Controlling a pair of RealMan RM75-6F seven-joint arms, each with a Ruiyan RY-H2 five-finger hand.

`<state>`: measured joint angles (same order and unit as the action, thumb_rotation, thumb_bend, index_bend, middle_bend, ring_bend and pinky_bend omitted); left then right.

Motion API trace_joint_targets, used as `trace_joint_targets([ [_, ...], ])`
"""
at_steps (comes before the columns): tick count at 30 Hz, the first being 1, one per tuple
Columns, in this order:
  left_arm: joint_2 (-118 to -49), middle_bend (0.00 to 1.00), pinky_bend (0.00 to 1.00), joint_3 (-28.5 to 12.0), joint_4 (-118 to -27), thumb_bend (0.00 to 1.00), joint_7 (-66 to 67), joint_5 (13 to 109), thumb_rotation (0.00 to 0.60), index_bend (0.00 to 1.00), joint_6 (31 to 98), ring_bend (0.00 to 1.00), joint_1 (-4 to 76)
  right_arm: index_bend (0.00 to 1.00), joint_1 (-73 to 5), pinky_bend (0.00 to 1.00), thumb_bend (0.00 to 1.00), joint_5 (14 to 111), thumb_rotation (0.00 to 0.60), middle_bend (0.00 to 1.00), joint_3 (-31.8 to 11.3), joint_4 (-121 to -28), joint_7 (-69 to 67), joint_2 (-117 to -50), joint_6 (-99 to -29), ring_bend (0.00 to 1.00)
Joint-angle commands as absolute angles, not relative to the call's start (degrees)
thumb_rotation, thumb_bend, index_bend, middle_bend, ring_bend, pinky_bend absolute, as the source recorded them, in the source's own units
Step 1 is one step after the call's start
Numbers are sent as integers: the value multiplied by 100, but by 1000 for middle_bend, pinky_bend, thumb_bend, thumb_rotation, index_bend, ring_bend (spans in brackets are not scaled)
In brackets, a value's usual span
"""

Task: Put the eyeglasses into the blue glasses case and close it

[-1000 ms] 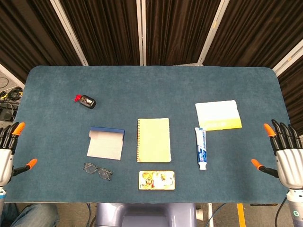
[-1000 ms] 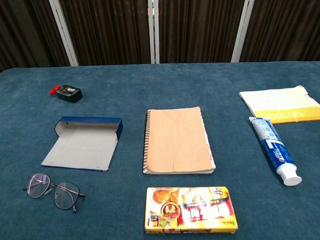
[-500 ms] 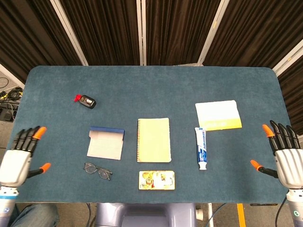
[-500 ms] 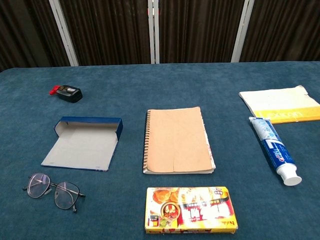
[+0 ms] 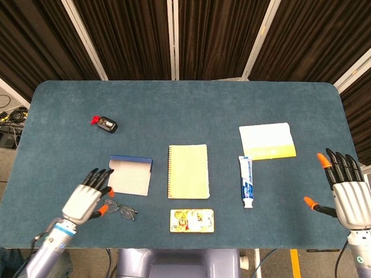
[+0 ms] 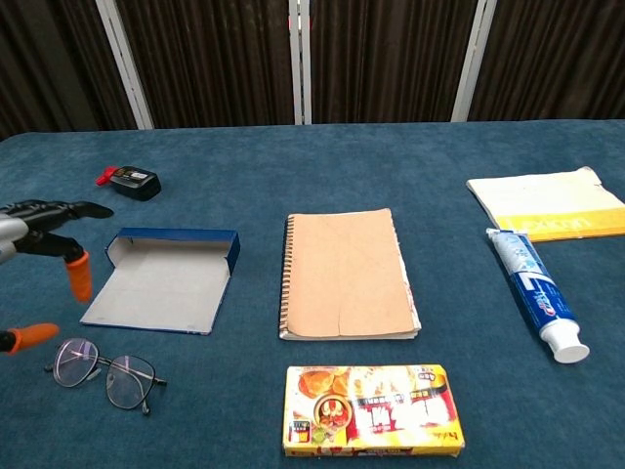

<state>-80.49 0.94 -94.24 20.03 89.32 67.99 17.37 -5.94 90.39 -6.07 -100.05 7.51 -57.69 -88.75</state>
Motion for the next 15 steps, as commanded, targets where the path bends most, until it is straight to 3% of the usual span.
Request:
trace_joint_targets([
  [1, -8331, 0, 0, 35, -9211, 347, 2260, 8691, 600, 464, 6601, 0, 1842, 0, -586, 0, 0, 9034, 600, 0, -615, -10007, 739, -5758, -8899, 0],
  [15, -8823, 0, 0, 91, -8760, 373, 2390, 8312, 600, 469, 6250, 0, 2004, 0, -578, 0, 0, 9065, 600, 0, -604, -9997, 650, -5741, -8927, 0],
])
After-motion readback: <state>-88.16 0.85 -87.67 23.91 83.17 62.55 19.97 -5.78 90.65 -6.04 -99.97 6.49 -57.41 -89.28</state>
